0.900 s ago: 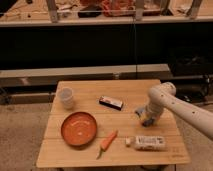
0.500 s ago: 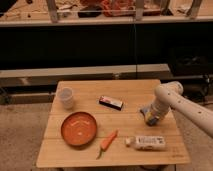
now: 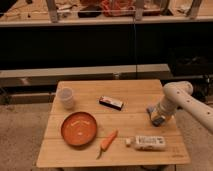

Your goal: Wipe the white sponge on the table

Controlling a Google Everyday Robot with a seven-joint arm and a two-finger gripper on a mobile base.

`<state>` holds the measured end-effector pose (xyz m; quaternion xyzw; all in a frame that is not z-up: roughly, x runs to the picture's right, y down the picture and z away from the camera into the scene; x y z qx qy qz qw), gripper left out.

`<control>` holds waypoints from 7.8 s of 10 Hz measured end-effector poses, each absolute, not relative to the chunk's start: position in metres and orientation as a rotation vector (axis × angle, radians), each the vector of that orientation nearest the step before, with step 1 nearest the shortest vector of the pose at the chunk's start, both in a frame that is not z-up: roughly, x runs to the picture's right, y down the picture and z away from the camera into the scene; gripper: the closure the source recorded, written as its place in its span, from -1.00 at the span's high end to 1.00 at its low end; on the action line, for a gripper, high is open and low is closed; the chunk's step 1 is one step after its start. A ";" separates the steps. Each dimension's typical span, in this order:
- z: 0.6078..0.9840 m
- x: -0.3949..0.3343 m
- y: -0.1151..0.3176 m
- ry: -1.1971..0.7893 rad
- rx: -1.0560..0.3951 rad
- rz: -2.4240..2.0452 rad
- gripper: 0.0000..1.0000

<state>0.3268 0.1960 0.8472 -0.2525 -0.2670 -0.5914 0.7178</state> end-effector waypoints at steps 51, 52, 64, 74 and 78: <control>0.869 0.235 0.183 -0.718 -0.567 -1.554 -0.36; 0.852 0.243 0.196 -0.715 -0.560 -1.553 -0.36; 0.836 0.372 0.199 -0.666 -0.555 -1.297 -0.25; 0.893 0.252 0.166 -0.702 -0.589 -1.467 -0.25; 0.851 0.254 0.207 -0.731 -0.597 -1.550 -0.25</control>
